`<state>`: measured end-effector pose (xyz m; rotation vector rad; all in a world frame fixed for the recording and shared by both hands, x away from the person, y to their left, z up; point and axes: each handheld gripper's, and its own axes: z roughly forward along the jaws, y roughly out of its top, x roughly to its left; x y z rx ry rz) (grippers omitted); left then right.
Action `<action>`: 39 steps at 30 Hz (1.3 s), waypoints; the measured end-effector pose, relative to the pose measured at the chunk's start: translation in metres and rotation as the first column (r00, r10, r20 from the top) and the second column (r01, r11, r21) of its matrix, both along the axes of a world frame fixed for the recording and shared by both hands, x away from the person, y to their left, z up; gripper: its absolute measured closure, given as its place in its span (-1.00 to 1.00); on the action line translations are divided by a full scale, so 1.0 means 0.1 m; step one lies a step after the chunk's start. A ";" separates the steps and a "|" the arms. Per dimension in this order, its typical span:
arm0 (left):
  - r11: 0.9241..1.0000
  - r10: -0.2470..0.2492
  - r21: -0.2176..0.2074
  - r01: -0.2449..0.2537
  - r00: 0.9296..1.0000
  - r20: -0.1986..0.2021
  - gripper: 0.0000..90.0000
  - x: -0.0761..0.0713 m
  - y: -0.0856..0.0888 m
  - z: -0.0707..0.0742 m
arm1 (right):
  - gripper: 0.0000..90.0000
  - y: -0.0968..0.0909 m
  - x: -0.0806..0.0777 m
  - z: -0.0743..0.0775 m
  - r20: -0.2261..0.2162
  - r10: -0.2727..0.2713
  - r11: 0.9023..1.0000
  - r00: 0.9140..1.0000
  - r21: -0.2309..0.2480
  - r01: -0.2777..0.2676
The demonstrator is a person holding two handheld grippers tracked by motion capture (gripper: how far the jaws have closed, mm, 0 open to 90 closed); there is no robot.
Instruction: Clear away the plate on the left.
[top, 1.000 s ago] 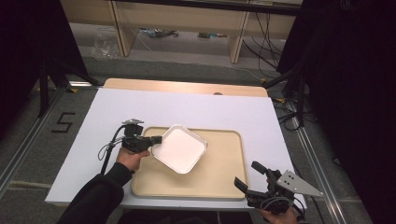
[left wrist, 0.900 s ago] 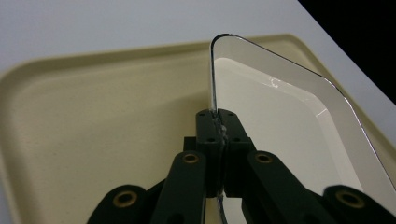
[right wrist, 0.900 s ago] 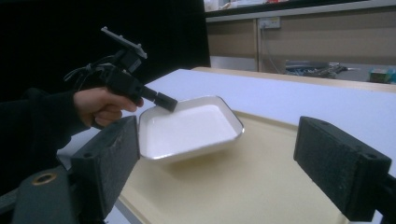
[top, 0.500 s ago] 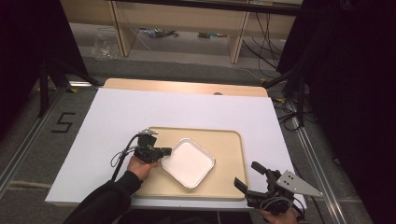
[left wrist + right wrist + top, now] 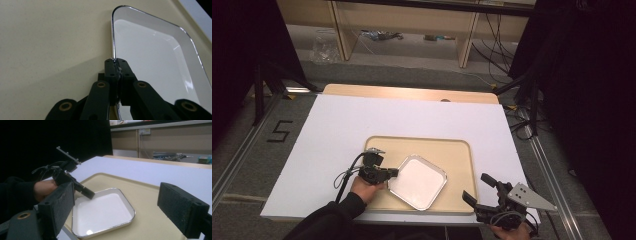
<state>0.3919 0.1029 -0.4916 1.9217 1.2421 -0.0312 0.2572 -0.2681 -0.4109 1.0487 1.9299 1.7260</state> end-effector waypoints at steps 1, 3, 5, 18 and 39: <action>0.999 -0.026 0.030 0.026 1.000 0.005 0.93 -0.01 0.02 0.01 | -0.66 0.00 0.00 0.00 0.005 -0.001 1.000 1.000 0.001 0.001; 0.999 -0.009 0.038 0.009 1.000 0.013 0.91 -0.05 0.03 0.01 | -0.66 0.00 0.00 0.00 -0.002 0.000 1.000 1.000 0.001 0.000; 0.999 -0.018 0.043 0.018 1.000 -0.001 0.90 -0.09 0.06 0.02 | -0.66 0.00 0.00 0.00 0.001 -0.002 1.000 1.000 -0.004 0.002; 0.998 0.028 0.049 -0.025 0.998 -0.052 0.80 -0.28 0.20 0.04 | -0.66 0.00 0.00 0.00 0.001 0.001 1.000 1.000 0.006 -0.001; 1.000 0.010 0.030 -0.007 0.996 -0.089 0.72 -0.51 0.28 0.06 | -0.66 -0.01 0.00 0.01 -0.012 0.004 1.000 1.000 -0.019 -0.004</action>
